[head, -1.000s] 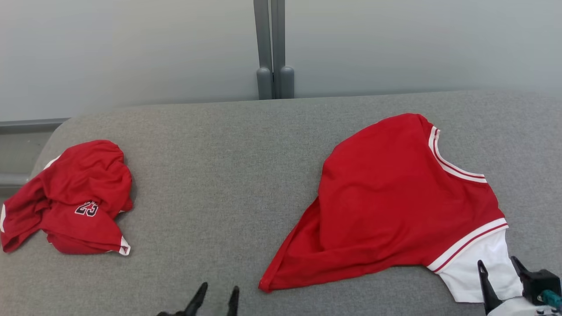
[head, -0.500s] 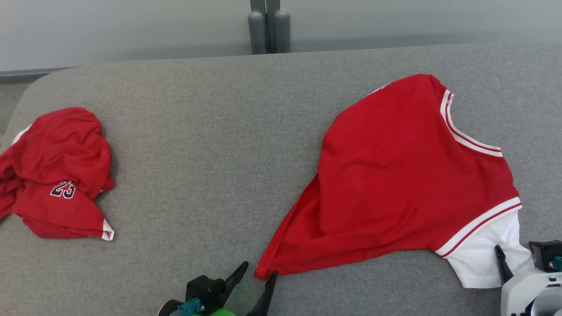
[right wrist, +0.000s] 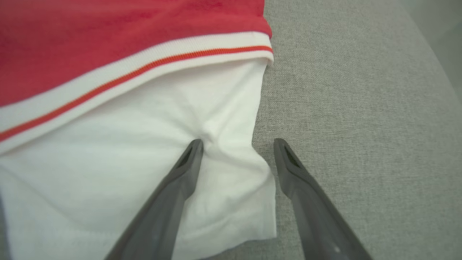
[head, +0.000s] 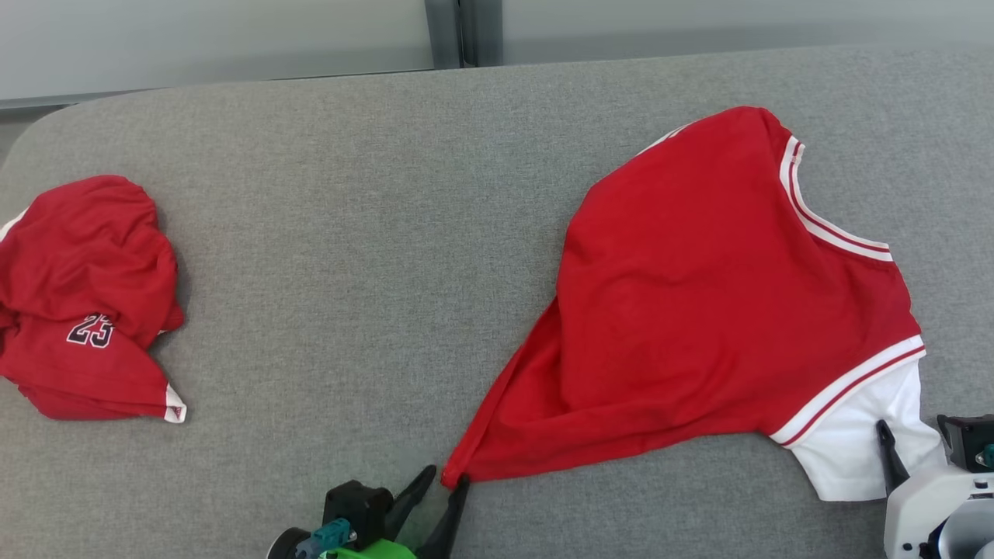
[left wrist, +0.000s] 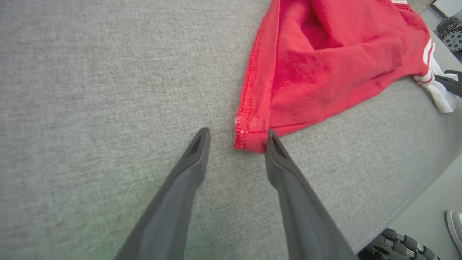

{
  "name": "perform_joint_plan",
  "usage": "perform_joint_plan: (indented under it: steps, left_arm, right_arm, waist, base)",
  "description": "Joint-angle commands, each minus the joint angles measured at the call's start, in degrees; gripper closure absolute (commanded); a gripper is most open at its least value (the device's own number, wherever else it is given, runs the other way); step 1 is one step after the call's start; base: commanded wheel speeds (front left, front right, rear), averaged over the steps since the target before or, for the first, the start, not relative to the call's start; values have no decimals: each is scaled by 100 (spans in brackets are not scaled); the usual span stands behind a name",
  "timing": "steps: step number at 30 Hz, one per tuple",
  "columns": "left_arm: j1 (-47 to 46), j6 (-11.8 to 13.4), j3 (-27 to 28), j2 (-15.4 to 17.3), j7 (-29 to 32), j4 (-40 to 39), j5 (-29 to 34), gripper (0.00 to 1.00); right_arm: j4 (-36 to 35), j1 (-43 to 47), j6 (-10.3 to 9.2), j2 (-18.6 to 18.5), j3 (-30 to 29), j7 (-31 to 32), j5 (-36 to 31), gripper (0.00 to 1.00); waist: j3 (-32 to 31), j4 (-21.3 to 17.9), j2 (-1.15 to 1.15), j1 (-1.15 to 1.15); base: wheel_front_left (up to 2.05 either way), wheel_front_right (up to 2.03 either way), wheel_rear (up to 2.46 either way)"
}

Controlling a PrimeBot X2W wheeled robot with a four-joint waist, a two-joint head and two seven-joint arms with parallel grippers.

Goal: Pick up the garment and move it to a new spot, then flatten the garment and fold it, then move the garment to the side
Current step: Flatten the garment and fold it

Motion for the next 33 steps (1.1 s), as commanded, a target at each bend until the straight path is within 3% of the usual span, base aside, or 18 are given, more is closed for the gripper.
perform_joint_plan:
  steps: [1,4,5,7,13,18,21,24,28,33]
  left_arm:
    - [-7,34,-4,55,2,-7,-24,100]
    - [30,17,-26,63,100,-25,-92,100]
    - [57,15,-31,87,143,-38,-121,100]
    - [124,7,-30,107,225,-81,-195,100]
    - [373,-52,125,215,502,-668,-703,100]
    - [805,-149,334,387,971,-2043,-2146,100]
    - [1045,-161,324,696,1260,-3178,-3071,100]
    - [1249,-163,314,1137,1523,-4321,-4062,100]
    - [1287,-162,412,1563,1685,-5411,-5007,100]
    - [1015,-163,616,1747,1735,-6360,-5944,100]
  right_arm:
    - [47,142,3,52,51,99,23,0]
    - [68,201,5,86,107,250,98,0]
    - [87,217,11,101,115,334,154,51]
    - [112,277,11,125,211,494,286,100]
    - [-440,391,10,68,306,681,1242,100]
    - [-1955,627,2,18,-142,964,3051,100]
    - [-3095,768,2,-93,-687,1241,4206,100]
    - [-3996,727,2,-161,-1640,1579,5072,100]
    - [-4646,371,2,-320,-2605,2146,5825,100]
    - [-4980,-249,2,-522,-2984,2945,6277,100]
  waist:
    - [1,9,0,0]
    - [-18,21,0,0]
    - [-28,21,0,0]
    - [-57,19,0,0]
    - [-135,27,0,0]
    - [-226,-9,0,0]
    - [-292,-82,0,0]
    - [-361,-149,0,0]
    - [-461,-184,0,0]
    - [-427,-219,0,0]
  base:
    - [0,0,0]
    - [0,0,0]
    - [0,0,0]
    - [0,0,0]
    - [0,0,0]
    - [0,0,0]
    - [0,0,0]
    - [0,0,0]
    - [0,0,0]
    - [0,0,0]
